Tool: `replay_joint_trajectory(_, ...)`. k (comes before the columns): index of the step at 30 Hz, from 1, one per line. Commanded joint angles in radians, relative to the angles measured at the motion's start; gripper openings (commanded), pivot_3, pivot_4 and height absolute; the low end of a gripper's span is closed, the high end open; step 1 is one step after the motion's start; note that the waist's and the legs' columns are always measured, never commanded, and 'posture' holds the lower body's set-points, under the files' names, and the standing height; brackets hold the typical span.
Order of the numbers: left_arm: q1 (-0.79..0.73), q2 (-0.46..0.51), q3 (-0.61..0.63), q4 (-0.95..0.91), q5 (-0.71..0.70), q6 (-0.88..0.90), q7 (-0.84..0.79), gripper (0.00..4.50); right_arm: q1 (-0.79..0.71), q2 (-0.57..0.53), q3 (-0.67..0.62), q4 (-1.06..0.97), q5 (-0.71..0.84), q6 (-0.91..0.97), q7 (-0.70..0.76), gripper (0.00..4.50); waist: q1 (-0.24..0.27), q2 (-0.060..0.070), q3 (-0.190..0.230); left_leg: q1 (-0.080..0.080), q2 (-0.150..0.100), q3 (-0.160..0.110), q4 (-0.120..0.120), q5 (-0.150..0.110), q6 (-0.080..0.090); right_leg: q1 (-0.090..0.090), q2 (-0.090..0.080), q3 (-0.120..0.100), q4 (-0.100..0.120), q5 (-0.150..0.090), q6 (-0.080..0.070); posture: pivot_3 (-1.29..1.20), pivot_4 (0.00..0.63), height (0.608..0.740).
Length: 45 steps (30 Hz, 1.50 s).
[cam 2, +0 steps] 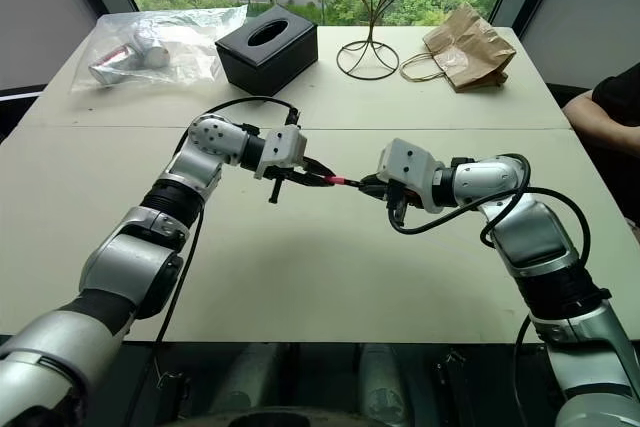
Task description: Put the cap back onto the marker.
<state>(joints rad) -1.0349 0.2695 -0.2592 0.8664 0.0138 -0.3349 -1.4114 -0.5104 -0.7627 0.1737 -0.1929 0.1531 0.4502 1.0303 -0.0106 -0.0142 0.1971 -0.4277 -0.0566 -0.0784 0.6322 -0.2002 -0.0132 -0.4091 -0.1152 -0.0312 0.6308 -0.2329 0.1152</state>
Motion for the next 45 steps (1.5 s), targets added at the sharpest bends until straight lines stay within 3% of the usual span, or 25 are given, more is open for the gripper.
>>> replay_joint_trajectory(1, -0.026, -0.066, -0.036, -0.04, -0.01, 0.037, -0.039, 0.03, -0.068, 0.045, 0.005, -0.037, 0.01, -0.025, -0.016, 0.0, 0.0, 0.0, 0.0, 0.0, 0.0, 0.0, 0.0, 0.0, 0.0, 0.0, 0.0, 0.0, 0.0, 0.0, 0.0, 0.0, 0.15, 0.74)
replay_joint_trajectory(10, -0.032, -0.089, -0.042, -0.063, -0.017, 0.113, -0.083, 0.03, -0.097, 0.093, 0.047, -0.027, -0.077, -0.092, -0.036, 0.0, 0.0, 0.0, 0.0, 0.0, 0.0, 0.0, 0.0, 0.0, 0.0, 0.0, 0.001, 0.0, 0.0, 0.0, 0.0, 0.0, 0.15, 0.74)
replay_joint_trajectory(22, -0.05, -0.1, -0.044, -0.043, 0.073, -0.084, -0.002, 0.03, -0.119, 0.134, 0.003, -0.038, -0.032, -0.021, -0.019, 0.0, 0.0, 0.0, 0.0, 0.0, 0.0, 0.0, 0.0, 0.0, 0.0, 0.0, 0.001, 0.0, 0.0, 0.0, 0.0, 0.0, 0.15, 0.74)
replay_joint_trajectory(37, -0.056, -0.071, -0.039, 0.01, 0.098, -0.076, 0.0, 0.03, -0.101, 0.118, -0.01, -0.019, -0.046, -0.013, -0.004, 0.0, 0.0, 0.0, 0.0, 0.0, -0.001, 0.0, 0.0, 0.0, 0.0, 0.0, 0.001, 0.0, 0.0, 0.0, 0.0, 0.0, 0.15, 0.74)
replay_joint_trajectory(41, -0.06, -0.045, -0.038, 0.029, 0.109, -0.074, -0.004, 1.81, -0.073, 0.082, -0.02, -0.006, -0.054, -0.016, 0.009, 0.0, 0.004, 0.0, 0.0, 0.0, -0.001, 0.0, 0.0, 0.0, 0.0, 0.0, 0.001, 0.0, 0.0, 0.0, 0.0, 0.0, 0.15, 0.74)
replay_joint_trajectory(45, -0.066, -0.024, -0.032, 0.039, 0.112, -0.091, 0.037, 3.92, -0.049, 0.039, -0.025, 0.01, -0.062, -0.032, 0.014, 0.0, -0.003, 0.0, 0.0, 0.0, -0.001, 0.0, 0.0, 0.0, 0.0, 0.0, 0.001, 0.0, 0.0, 0.0, 0.0, 0.0, 0.15, 0.74)
